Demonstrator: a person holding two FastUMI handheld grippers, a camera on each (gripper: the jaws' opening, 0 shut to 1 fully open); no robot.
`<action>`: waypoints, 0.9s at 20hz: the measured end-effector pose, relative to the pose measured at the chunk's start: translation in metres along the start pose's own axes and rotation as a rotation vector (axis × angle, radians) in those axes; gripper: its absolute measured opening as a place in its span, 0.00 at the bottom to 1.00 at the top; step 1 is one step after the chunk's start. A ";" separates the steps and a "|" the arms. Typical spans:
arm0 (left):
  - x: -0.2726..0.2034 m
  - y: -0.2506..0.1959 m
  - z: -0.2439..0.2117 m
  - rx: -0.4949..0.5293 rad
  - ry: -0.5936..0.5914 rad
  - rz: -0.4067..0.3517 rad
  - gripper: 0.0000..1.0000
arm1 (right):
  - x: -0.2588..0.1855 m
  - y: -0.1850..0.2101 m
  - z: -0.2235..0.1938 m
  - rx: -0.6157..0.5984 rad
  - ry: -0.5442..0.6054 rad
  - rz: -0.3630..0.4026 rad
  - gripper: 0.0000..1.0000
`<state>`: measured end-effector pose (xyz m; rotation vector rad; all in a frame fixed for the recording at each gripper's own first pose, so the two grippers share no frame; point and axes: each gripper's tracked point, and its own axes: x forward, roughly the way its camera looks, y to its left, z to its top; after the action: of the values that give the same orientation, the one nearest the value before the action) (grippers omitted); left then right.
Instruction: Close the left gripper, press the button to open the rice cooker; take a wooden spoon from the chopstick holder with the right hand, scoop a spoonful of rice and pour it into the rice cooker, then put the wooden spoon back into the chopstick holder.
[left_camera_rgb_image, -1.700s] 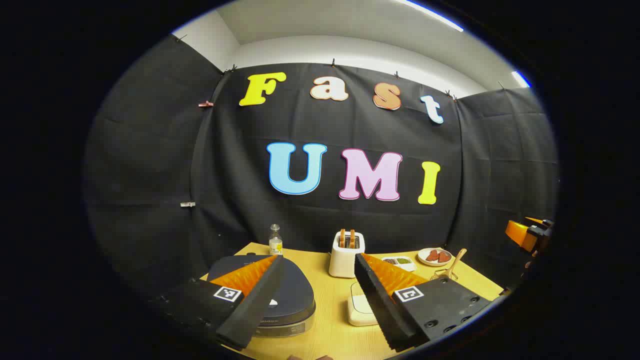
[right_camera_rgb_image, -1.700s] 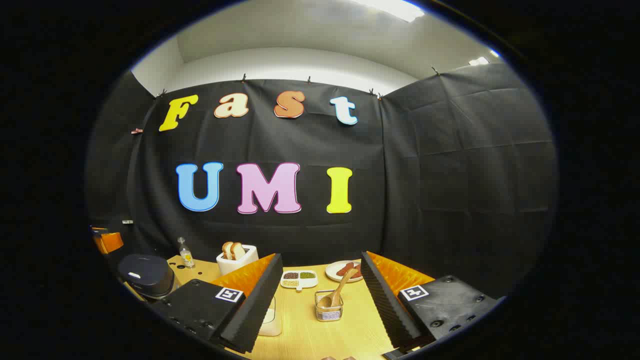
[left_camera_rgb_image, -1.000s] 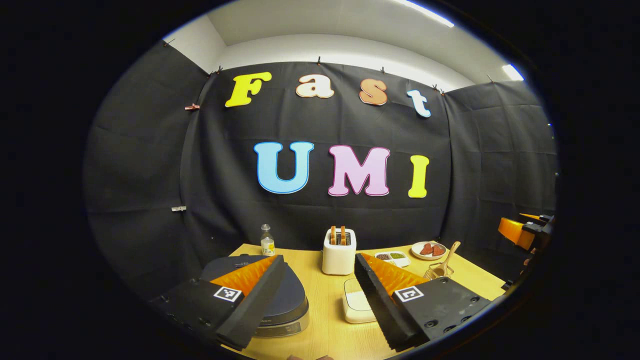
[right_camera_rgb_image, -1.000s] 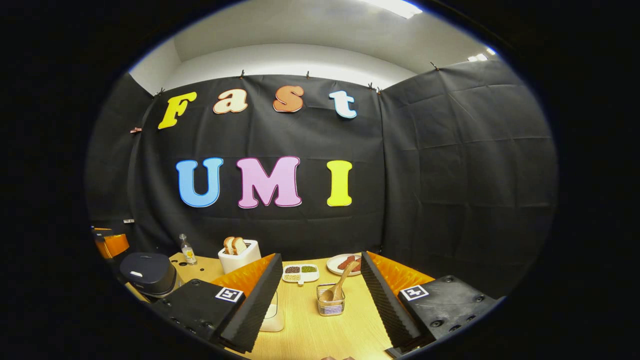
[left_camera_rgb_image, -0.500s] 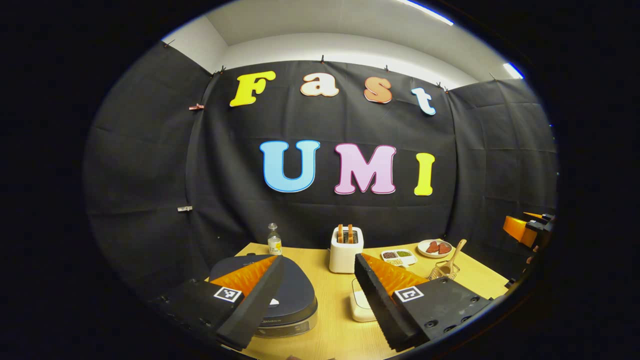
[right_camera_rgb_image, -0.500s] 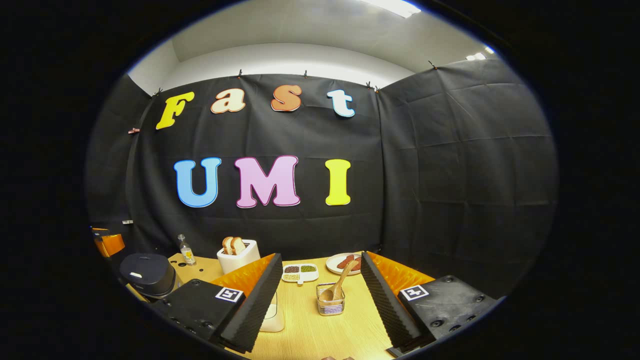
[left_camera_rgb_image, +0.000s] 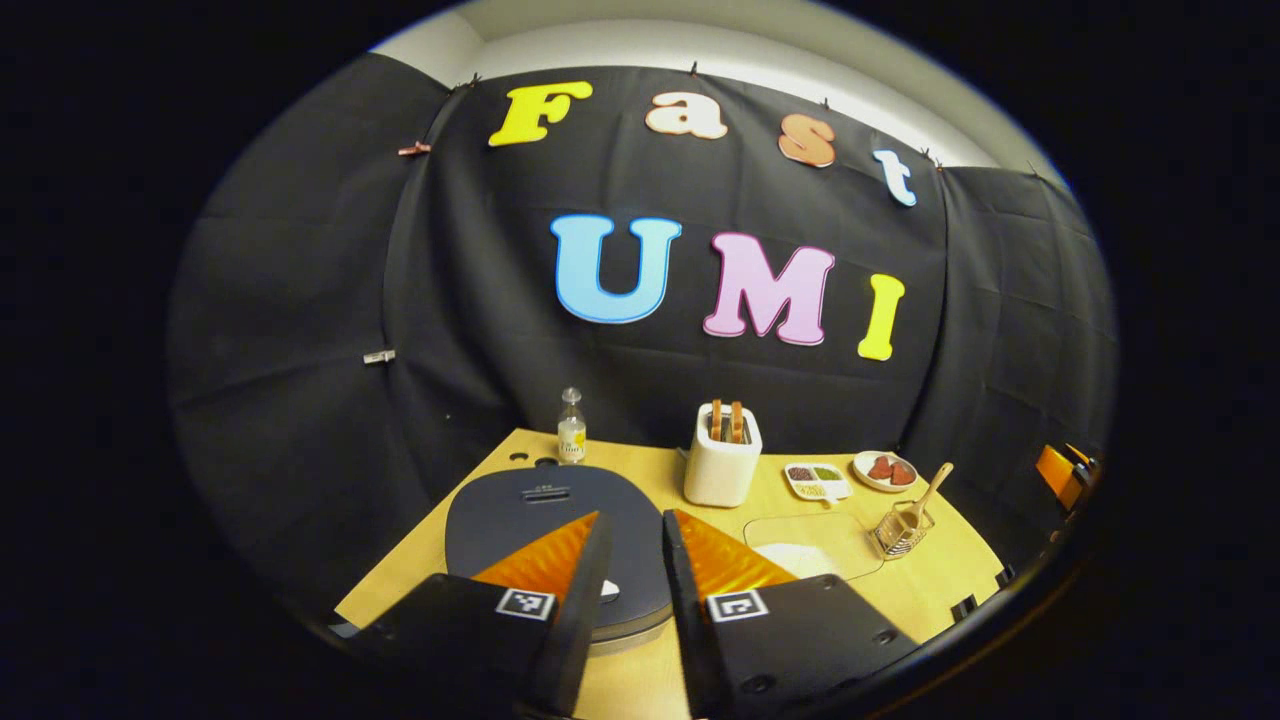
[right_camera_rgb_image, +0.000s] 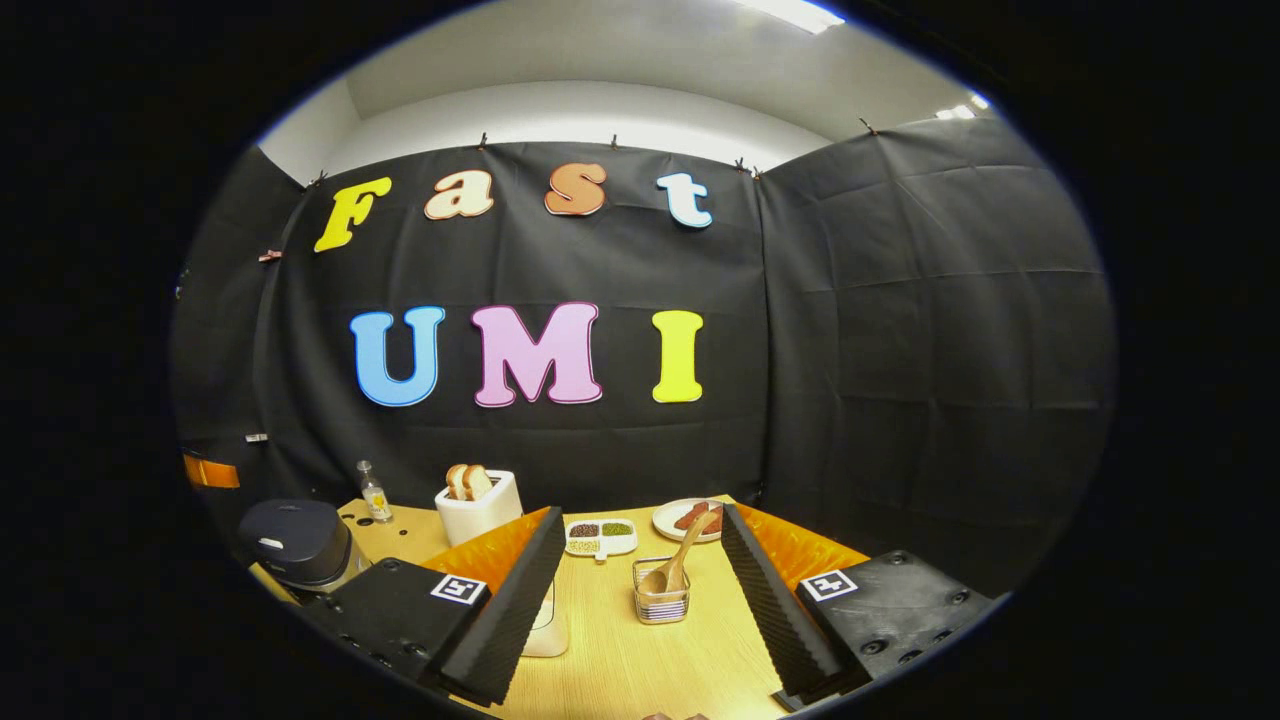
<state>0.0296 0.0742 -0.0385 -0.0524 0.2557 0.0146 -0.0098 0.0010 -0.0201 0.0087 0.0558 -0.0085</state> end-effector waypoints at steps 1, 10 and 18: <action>0.005 0.009 -0.007 -0.014 0.031 0.019 0.35 | -0.001 -0.001 0.000 -0.001 0.001 0.000 0.98; 0.041 0.032 -0.079 -0.055 0.229 0.016 0.05 | -0.009 -0.008 -0.013 -0.010 0.038 -0.018 0.98; 0.050 0.029 -0.098 0.000 0.286 0.024 0.06 | -0.007 -0.014 -0.026 -0.007 0.083 -0.028 0.98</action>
<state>0.0525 0.0980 -0.1475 -0.0510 0.5422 0.0306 -0.0183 -0.0129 -0.0458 0.0009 0.1389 -0.0359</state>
